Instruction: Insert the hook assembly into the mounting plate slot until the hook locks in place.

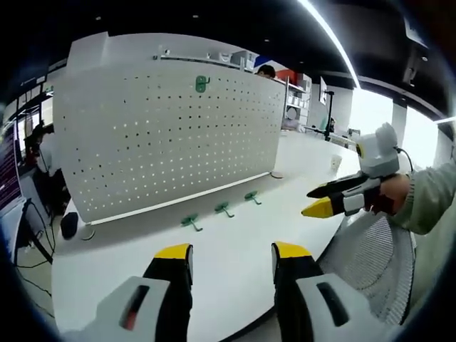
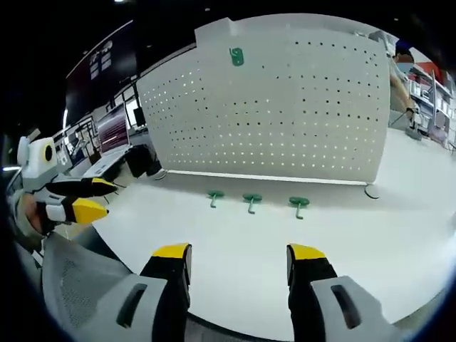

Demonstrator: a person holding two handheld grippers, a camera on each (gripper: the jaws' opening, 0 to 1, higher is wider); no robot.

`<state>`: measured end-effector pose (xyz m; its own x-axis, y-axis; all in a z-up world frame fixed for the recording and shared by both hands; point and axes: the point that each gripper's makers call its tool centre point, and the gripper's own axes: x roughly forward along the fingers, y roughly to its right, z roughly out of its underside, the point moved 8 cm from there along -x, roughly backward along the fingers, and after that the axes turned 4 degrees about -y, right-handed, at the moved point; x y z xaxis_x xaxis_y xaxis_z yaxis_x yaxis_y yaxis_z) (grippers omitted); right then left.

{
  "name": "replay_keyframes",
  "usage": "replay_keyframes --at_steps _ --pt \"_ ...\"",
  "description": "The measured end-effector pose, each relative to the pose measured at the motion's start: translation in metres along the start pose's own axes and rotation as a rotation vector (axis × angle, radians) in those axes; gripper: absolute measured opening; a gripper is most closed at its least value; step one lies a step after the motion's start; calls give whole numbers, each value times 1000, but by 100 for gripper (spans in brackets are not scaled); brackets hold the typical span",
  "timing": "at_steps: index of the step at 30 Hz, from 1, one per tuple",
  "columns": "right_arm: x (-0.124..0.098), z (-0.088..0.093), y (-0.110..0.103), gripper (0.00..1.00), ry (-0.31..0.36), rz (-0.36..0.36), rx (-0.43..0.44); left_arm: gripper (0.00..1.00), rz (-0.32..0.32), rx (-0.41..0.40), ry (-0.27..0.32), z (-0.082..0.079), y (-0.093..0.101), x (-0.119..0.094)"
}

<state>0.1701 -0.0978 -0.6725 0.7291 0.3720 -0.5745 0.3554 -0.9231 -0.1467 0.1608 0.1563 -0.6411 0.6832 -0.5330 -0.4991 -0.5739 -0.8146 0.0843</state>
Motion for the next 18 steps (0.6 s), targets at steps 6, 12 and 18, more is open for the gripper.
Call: replay_keyframes --at_steps 6,12,18 --pt "-6 -4 -3 53 13 -9 8 45 9 4 -8 0 1 2" --pt "-13 -4 -8 53 15 -23 9 45 18 16 -20 0 2 3" --pt "-18 -4 -10 52 23 -30 22 45 26 27 -35 1 0 7"
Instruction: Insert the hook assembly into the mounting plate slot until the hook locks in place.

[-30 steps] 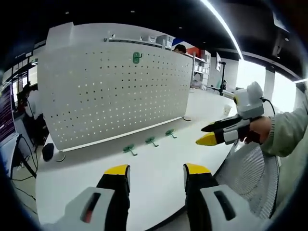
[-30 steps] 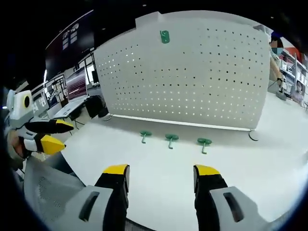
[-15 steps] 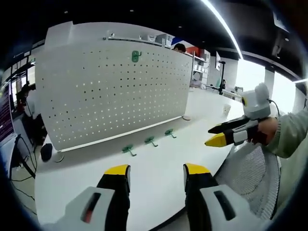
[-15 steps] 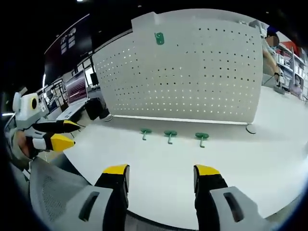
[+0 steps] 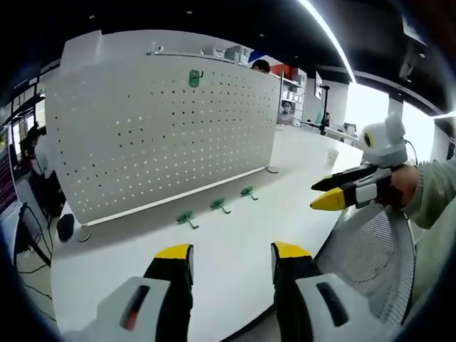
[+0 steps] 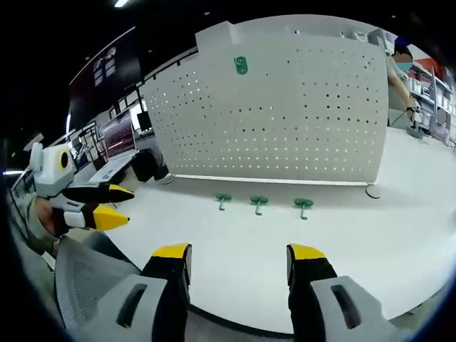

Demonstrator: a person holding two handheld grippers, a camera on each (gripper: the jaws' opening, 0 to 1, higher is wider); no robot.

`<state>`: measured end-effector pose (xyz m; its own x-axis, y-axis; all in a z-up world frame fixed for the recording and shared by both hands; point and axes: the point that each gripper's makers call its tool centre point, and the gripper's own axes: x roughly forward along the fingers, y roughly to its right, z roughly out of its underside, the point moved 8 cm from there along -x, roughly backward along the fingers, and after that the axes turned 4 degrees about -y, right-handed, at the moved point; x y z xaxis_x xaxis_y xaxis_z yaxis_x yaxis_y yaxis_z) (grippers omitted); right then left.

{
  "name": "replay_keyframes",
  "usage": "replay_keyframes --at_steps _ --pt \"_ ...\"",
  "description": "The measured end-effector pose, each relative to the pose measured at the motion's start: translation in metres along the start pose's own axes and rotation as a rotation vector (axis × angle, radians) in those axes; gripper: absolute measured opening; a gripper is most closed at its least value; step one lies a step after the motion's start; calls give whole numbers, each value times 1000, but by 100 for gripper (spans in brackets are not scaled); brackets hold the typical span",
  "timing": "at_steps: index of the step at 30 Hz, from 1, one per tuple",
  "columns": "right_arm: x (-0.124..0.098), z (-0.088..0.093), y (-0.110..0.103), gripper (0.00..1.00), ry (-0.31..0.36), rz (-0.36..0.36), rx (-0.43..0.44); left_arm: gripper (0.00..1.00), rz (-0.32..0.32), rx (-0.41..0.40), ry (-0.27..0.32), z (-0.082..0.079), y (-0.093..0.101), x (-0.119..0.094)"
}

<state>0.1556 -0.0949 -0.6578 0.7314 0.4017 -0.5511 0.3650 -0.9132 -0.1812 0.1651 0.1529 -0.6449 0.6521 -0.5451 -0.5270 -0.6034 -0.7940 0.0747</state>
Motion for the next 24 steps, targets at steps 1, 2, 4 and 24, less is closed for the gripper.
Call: replay_keyframes --at_steps 1,2,4,24 --pt "-1 0 0 52 1 1 5 45 1 2 -2 0 0 1" --pt "-2 1 1 52 2 1 8 45 3 4 -5 0 -1 2" --pt "-3 1 2 52 4 4 15 45 2 9 -9 -1 -3 3" --pt "-3 1 6 52 2 16 59 43 9 161 -74 -17 -45 38"
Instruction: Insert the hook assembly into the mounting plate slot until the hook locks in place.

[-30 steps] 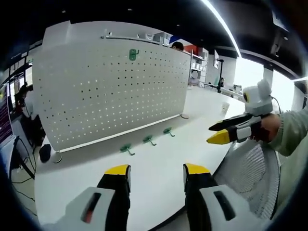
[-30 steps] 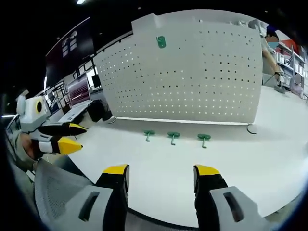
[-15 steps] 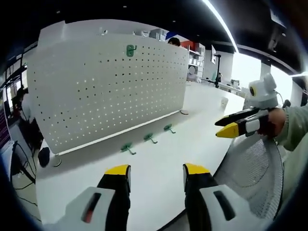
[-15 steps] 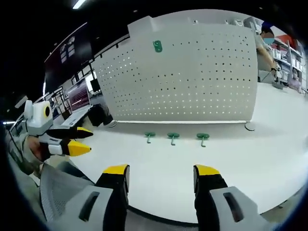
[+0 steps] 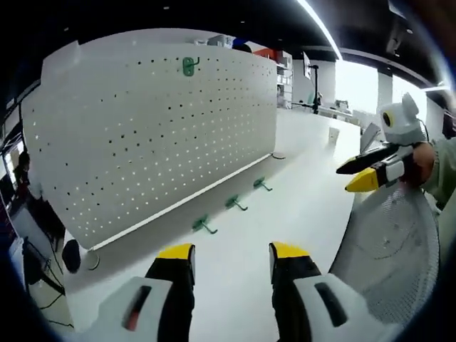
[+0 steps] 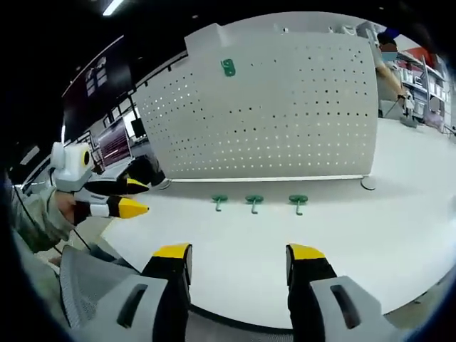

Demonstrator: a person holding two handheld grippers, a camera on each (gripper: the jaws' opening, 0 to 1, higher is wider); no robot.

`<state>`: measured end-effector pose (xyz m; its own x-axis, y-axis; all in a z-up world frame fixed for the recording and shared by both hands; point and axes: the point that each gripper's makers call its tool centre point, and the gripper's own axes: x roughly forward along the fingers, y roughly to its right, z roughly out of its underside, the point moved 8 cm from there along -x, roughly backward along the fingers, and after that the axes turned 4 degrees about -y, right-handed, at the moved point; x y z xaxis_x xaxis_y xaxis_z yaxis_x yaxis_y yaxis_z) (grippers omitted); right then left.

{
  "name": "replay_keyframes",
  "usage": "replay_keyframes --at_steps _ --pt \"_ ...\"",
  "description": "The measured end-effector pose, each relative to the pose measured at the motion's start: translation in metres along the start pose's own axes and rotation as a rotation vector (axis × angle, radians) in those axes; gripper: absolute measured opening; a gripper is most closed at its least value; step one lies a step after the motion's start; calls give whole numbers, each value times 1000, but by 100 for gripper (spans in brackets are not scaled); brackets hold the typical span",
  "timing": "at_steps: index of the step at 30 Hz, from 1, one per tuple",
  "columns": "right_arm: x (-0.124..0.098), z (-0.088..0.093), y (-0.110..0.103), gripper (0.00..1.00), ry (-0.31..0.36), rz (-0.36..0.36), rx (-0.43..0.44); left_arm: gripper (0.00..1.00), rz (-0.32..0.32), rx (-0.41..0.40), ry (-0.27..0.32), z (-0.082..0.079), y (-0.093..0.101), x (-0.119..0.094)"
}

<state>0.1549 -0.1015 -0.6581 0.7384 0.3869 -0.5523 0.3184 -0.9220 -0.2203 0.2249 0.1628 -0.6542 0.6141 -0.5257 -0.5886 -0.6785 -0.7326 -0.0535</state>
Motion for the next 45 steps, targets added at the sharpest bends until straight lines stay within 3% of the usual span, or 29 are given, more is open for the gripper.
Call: replay_keyframes --at_steps 12,28,35,45 --pt "1 1 2 52 -3 17 12 40 15 119 -53 -4 -29 42" --pt "-1 2 8 50 2 34 55 36 76 247 -166 -5 -72 115" --pt "0 2 10 50 6 56 55 30 131 298 -229 2 -78 148" --pt "1 3 13 50 6 84 65 26 163 311 -257 4 -75 165"
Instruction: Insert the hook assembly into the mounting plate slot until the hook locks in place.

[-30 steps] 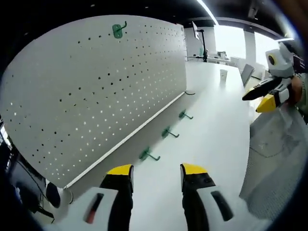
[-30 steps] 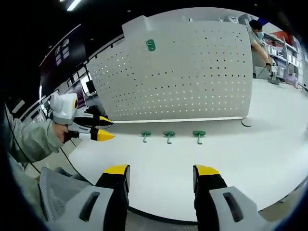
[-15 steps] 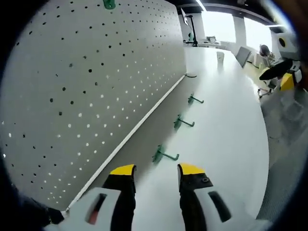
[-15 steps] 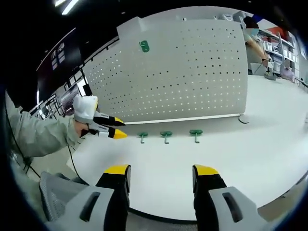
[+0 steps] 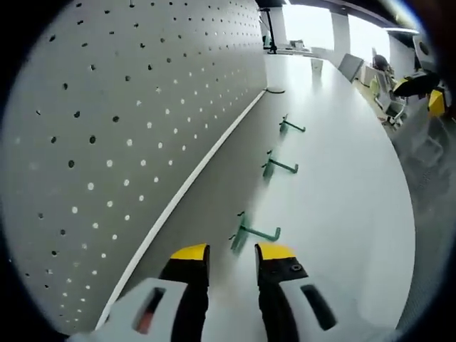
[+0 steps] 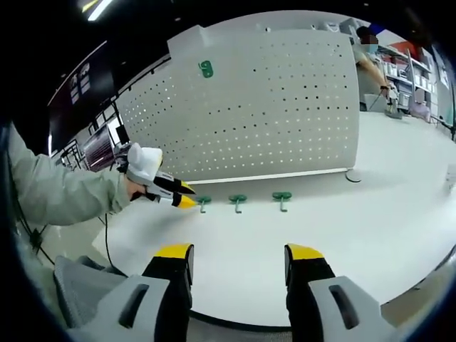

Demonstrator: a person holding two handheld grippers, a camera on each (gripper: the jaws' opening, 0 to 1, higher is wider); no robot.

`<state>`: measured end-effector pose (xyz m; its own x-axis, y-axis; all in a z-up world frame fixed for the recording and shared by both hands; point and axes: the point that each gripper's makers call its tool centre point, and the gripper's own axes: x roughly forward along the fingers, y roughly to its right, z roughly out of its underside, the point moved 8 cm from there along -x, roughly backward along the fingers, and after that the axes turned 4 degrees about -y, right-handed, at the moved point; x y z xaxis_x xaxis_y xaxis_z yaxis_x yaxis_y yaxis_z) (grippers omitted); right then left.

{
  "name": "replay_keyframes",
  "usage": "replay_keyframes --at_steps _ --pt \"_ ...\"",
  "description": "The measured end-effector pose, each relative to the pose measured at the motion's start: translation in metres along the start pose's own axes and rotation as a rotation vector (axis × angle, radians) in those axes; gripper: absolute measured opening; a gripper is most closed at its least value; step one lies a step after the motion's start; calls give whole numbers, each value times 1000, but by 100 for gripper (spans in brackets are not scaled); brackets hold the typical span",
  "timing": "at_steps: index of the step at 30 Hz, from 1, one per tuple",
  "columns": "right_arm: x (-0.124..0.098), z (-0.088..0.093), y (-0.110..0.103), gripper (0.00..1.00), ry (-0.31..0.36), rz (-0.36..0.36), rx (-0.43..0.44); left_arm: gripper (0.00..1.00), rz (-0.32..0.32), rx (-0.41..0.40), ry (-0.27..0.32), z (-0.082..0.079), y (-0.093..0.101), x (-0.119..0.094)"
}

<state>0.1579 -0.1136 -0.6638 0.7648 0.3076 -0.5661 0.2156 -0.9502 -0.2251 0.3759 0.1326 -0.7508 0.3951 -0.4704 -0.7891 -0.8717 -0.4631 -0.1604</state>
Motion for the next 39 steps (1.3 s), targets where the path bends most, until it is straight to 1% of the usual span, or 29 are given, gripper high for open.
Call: replay_keyframes --at_steps 10,13,19,21,25,28,32,37,38,39 --pt "0 0 3 49 11 27 6 23 15 7 -4 -3 0 10" --pt "-1 0 4 49 13 32 8 23 15 0 -9 -4 1 13" --pt "-1 0 6 48 18 45 8 20 26 -19 1 -7 0 17" --pt "-1 0 6 48 21 50 10 16 27 -24 3 -8 0 18" --pt "-2 0 7 48 22 56 9 7 41 -30 5 -8 3 20" --pt "-1 0 7 48 22 58 8 5 44 -25 9 -8 3 21" --pt "-2 0 7 47 23 62 6 4 47 -50 12 -8 3 21" --pt "-2 -1 7 47 26 67 1 4 35 -76 19 -7 3 21" --pt "-2 -1 7 47 26 67 0 4 31 -85 22 -7 3 21" --pt "-2 -1 7 47 26 67 -1 4 22 -118 24 -6 4 21"
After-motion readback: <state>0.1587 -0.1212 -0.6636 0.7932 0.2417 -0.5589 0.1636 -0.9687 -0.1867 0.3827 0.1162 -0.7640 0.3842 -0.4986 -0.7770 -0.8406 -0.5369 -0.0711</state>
